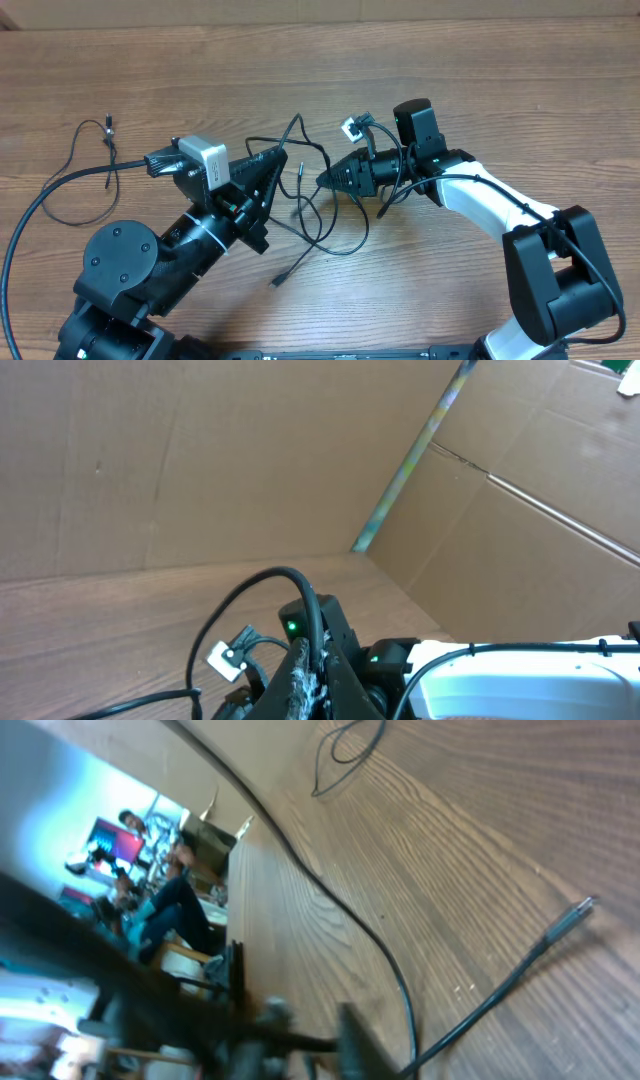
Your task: Untangle cables
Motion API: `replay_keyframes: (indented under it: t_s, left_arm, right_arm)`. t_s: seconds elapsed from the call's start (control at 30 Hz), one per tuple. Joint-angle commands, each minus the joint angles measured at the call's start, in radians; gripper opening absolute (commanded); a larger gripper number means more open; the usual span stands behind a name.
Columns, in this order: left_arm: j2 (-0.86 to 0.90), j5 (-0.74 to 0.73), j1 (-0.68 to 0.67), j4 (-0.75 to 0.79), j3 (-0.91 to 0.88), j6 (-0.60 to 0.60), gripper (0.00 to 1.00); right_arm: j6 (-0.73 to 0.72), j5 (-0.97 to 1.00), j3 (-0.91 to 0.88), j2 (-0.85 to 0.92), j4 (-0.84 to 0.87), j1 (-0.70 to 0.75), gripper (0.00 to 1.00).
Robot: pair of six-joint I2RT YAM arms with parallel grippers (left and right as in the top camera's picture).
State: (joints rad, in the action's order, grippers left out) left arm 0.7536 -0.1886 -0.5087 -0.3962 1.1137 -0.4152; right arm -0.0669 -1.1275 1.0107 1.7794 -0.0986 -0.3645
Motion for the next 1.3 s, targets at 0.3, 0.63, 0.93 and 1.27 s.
replay_keyframes:
  t_s: [0.3,0.63,0.93,1.27]
  left_arm:
    - [-0.002,-0.011,0.005,0.004,0.017,0.019,0.04]
    - [-0.002,0.016,0.005,0.004,0.017,0.019,0.04]
    - [-0.002,0.016,0.005,0.000,0.017,0.019,0.04]
    - [-0.002,0.024,0.005,-0.013,0.017,0.019,0.04]
  right_arm:
    - [-0.020,0.268,0.010,0.006,-0.137,-0.003,0.04]
    - [-0.150,0.631,0.010,0.006,-0.256,-0.003,0.14]
    - [-0.153,0.621,0.010,0.006,-0.334,0.006,0.70]
    - [-0.124,0.379,0.010,0.006,-0.485,0.118,1.00]
